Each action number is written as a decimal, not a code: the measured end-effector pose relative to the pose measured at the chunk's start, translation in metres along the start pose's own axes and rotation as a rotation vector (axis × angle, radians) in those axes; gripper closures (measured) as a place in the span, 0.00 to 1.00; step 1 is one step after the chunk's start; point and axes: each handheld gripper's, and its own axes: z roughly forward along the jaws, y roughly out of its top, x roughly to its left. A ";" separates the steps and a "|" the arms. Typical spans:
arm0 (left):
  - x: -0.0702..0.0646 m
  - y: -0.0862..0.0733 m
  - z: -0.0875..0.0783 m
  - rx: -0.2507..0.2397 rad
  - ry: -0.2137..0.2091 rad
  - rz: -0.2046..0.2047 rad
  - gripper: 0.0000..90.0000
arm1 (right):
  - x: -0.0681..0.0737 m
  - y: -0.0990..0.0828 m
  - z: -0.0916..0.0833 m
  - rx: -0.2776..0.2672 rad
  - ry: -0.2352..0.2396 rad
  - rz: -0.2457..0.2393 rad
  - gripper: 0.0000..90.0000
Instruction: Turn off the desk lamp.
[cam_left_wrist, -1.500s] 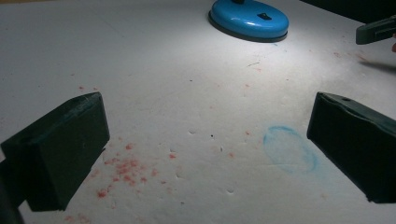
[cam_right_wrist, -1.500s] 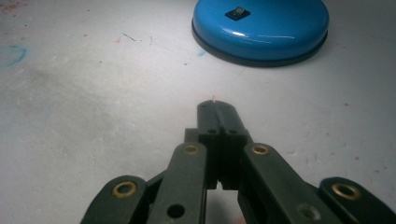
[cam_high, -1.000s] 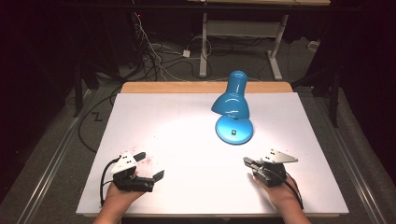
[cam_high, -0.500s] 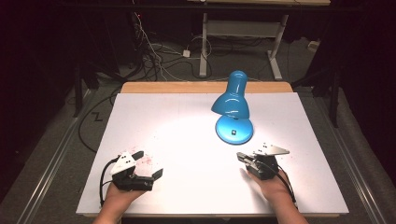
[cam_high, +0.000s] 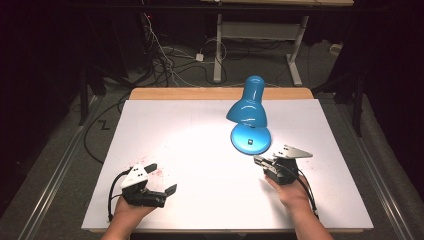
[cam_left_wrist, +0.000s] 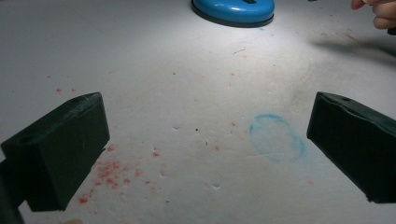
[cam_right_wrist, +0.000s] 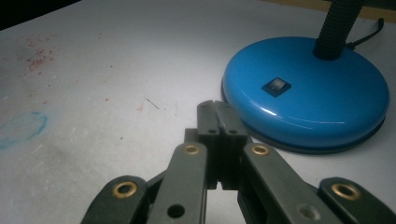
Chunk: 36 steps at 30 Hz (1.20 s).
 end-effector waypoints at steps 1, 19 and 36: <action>0.000 0.000 0.000 0.000 0.000 0.000 0.00 | -0.001 0.001 0.001 0.000 -0.004 -0.001 1.00; 0.001 -0.002 0.000 -0.034 -0.009 0.004 0.00 | -0.020 0.018 0.025 0.009 -0.033 0.027 1.00; 0.001 -0.002 -0.001 -0.049 -0.016 0.000 0.00 | -0.027 0.031 0.036 0.006 -0.050 0.015 1.00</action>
